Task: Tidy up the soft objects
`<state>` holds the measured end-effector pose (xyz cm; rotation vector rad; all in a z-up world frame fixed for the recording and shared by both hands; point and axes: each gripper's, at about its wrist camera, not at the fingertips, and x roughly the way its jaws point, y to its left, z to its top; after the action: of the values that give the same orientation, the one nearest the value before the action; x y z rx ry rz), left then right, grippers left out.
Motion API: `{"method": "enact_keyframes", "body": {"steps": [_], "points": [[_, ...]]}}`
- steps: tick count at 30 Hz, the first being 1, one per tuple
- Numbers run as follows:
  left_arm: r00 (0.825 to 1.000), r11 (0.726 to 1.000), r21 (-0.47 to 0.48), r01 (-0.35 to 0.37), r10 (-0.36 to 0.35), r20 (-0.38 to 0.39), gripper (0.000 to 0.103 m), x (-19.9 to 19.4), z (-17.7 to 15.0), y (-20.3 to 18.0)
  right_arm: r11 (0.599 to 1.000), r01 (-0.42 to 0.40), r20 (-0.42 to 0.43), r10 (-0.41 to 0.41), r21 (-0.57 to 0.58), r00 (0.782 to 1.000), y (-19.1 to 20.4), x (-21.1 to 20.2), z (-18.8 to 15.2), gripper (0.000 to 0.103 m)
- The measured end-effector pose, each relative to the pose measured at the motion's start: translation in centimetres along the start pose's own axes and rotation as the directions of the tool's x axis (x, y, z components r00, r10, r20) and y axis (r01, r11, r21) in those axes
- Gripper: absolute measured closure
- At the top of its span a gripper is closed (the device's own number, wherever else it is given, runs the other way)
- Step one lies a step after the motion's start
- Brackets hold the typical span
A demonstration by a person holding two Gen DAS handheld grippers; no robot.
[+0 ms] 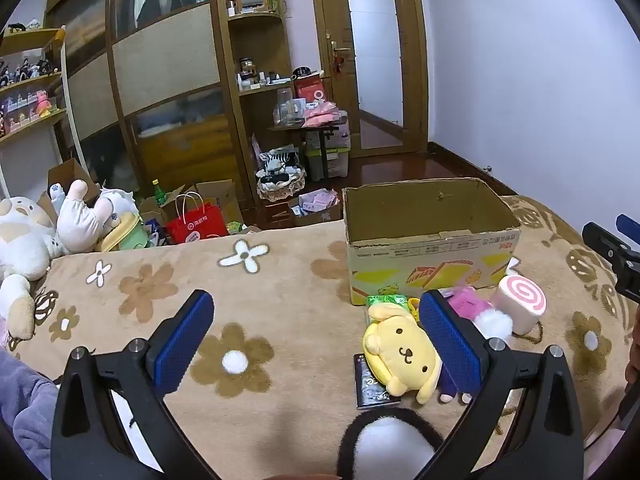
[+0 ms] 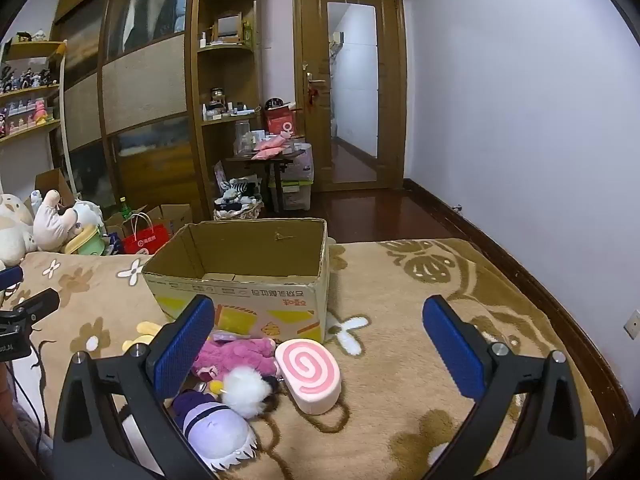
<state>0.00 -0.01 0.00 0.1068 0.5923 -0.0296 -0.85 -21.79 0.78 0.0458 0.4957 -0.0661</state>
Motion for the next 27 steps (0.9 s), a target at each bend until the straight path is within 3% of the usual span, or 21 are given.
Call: {"method": "enact_keyframes", "body": {"steps": [27], "points": [[1.000, 1.000, 0.000, -0.009, 0.009, 0.008, 0.002, 0.1, -0.1, 0.5, 1.000, 0.005, -0.009, -0.005, 0.001, 1.000, 0.0, -0.1, 0.1, 0.000]]}}
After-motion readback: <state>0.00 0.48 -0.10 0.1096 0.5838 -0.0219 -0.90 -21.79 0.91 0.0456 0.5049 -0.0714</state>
